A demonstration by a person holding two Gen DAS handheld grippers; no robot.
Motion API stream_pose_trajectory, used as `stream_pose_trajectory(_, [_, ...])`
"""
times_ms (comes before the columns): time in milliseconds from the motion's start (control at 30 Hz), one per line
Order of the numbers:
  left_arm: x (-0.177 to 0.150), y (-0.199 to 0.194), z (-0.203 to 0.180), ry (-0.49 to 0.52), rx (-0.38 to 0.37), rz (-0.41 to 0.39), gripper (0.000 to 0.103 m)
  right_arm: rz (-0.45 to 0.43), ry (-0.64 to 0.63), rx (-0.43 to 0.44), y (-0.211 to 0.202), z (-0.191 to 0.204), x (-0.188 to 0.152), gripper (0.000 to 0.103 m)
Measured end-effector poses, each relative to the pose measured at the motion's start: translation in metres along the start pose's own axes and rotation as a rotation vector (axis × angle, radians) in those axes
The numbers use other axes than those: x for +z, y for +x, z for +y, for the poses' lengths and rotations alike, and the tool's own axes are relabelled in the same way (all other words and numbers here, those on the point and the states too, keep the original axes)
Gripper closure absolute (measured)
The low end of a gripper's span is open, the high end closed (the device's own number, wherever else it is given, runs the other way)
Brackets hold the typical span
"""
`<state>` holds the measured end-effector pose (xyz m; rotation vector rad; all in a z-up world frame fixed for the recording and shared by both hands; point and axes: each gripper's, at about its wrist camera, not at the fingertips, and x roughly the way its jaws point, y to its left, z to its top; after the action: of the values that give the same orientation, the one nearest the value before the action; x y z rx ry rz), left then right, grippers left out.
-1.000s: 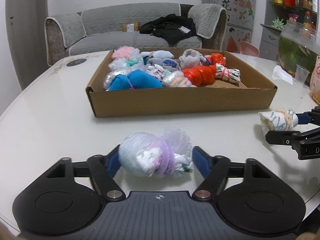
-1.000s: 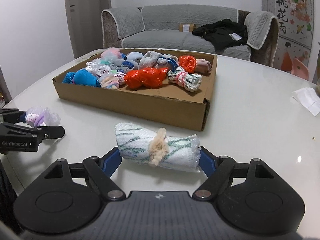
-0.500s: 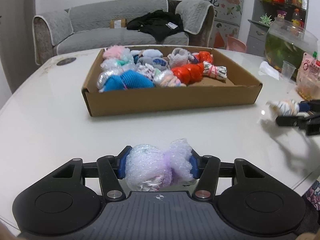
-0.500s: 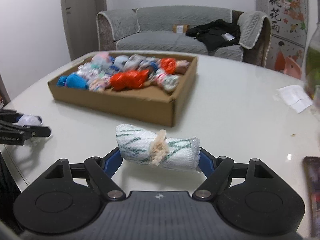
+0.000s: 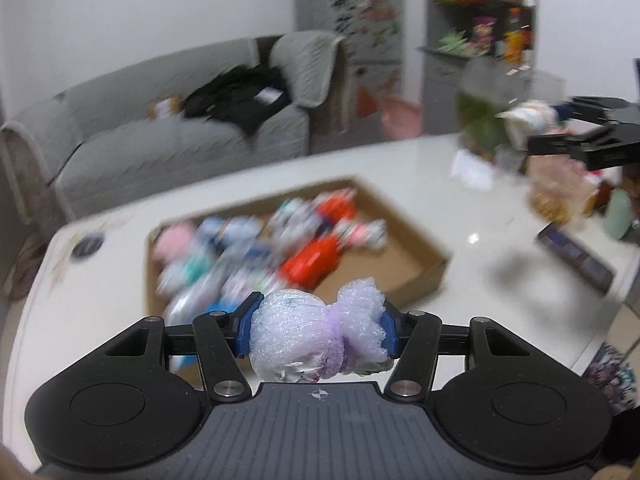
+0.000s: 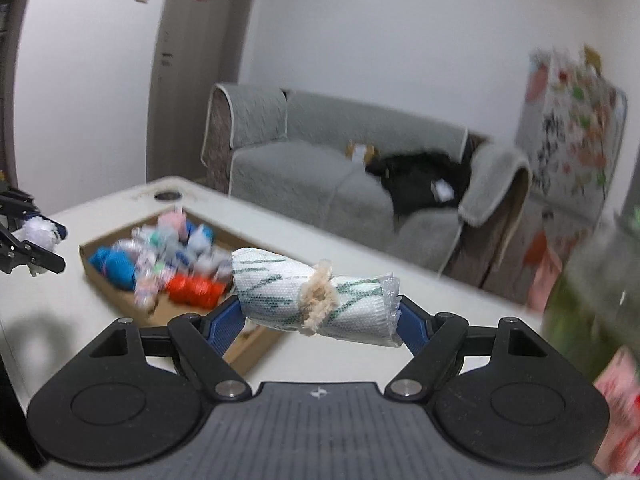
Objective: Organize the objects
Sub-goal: 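Carry the bubble-wrapped sock and white rolled sock into the tray with both grippers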
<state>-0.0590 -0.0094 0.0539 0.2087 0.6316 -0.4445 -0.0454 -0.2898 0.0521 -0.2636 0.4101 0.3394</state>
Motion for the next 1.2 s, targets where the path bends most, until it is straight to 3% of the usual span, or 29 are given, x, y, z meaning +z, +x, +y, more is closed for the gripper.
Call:
stream_pose_trajectory(133, [0.058,-0.018,-0.024,0.057,-0.067,-0.055,0.04,-0.058,-0.055,0.007,-0.007,-0.014,0.029,0.026])
stream_pose_trajectory(300, [0.126,-0.043,-0.035,0.011,-0.139,-0.071,0.039,-0.121,-0.166,0.043,-0.027,-0.025,0.065,0.026])
stream_pose_trajectory(467, [0.159,-0.053,-0.038,0.033,-0.151,-0.058,0.039,-0.144,-0.228,0.055,-0.031,-0.034,0.1,0.026])
stream_pose_trajectory(533, [0.158,-0.044,-0.038,0.092,-0.127,-0.021,0.038,-0.132,-0.245,0.083,-0.023,-0.033,0.108,0.026])
stream_pose_trajectory(667, [0.144,0.006,-0.03,0.244,-0.105,0.136,0.038,-0.03,-0.31,0.204,0.013,-0.015,0.11,0.026])
stream_pose_trajectory(767, [0.126,0.055,-0.024,0.321,-0.131,0.259,0.039,0.072,-0.384,0.299,0.047,0.01,0.102,0.026])
stream_pose_trajectory(900, [0.1,0.112,-0.026,0.409,-0.189,0.366,0.039,0.201,-0.447,0.401,0.096,0.041,0.085,0.026])
stream_pose_trajectory(1200, [0.056,0.181,-0.02,0.328,-0.325,0.45,0.039,0.376,-0.486,0.52,0.174,0.084,0.053,0.026])
